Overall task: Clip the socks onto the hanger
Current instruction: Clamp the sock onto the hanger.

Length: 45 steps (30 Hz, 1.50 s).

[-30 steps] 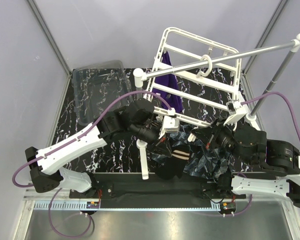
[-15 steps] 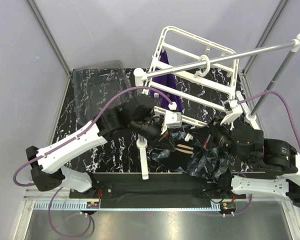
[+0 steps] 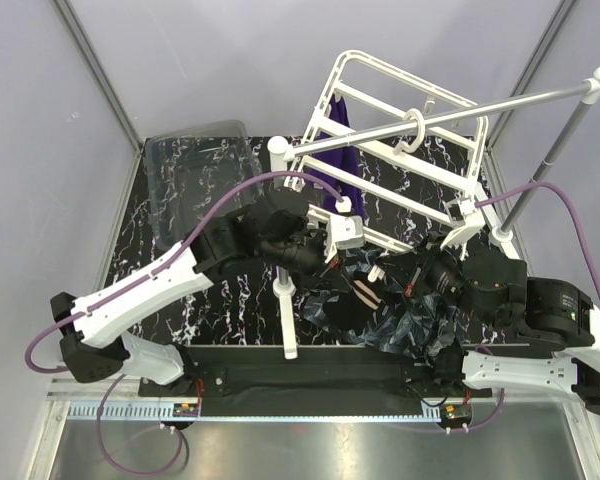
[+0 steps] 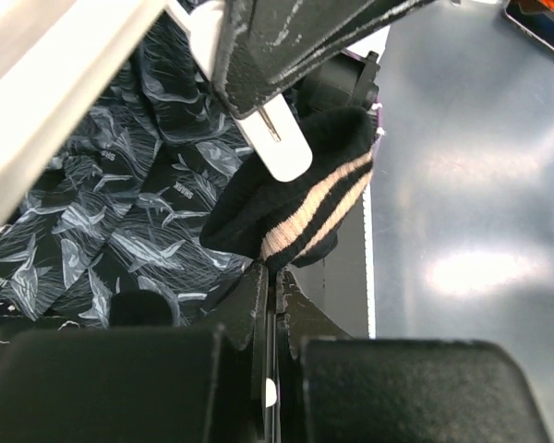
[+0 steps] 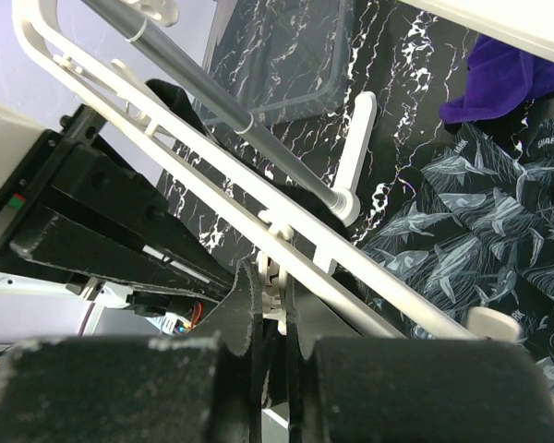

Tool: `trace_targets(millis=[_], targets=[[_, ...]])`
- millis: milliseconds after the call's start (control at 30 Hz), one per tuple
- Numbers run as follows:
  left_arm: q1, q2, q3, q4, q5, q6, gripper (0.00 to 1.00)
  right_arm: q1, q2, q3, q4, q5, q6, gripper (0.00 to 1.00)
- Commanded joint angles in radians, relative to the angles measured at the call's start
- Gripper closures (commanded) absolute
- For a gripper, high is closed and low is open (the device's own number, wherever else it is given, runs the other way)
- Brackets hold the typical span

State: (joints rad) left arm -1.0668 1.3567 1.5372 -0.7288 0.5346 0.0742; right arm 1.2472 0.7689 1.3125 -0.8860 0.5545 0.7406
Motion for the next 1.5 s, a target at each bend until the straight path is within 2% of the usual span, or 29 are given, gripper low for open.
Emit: trace_targets(millis=[0,367,733,933,1067,1200,1467], targets=[[0.002,-0.054,0.037,0.104,-0.044,-0.022,1.00,-0.005,0.003,-0.009,0.024,-0.033,0.005,1.00],[0.002,-0.114,0.012,0.144,-0.071,-0.048,1.00,-0.005,0.013,-0.009,0.024,-0.038,0.005,1.00],[0.002,-0.100,-0.032,0.181,-0.004,-0.071,1.00,-0.003,0.020,0.005,0.068,-0.056,0.003,1.00],[0.002,-0.182,-0.109,0.183,-0.116,-0.071,1.00,-0.005,0.001,0.004,0.039,-0.030,0.008,1.00],[-0.001,-0.283,-0.208,0.258,-0.160,-0.111,1.00,-0.003,-0.008,0.011,0.039,-0.024,0.006,1.00],[-0.015,-0.310,-0.258,0.298,-0.241,-0.108,1.00,-0.003,0.003,0.017,0.047,-0.027,0.009,1.00],[-0.033,-0.300,-0.282,0.330,-0.240,-0.080,1.00,-0.005,0.009,0.028,0.051,-0.022,0.014,1.00]])
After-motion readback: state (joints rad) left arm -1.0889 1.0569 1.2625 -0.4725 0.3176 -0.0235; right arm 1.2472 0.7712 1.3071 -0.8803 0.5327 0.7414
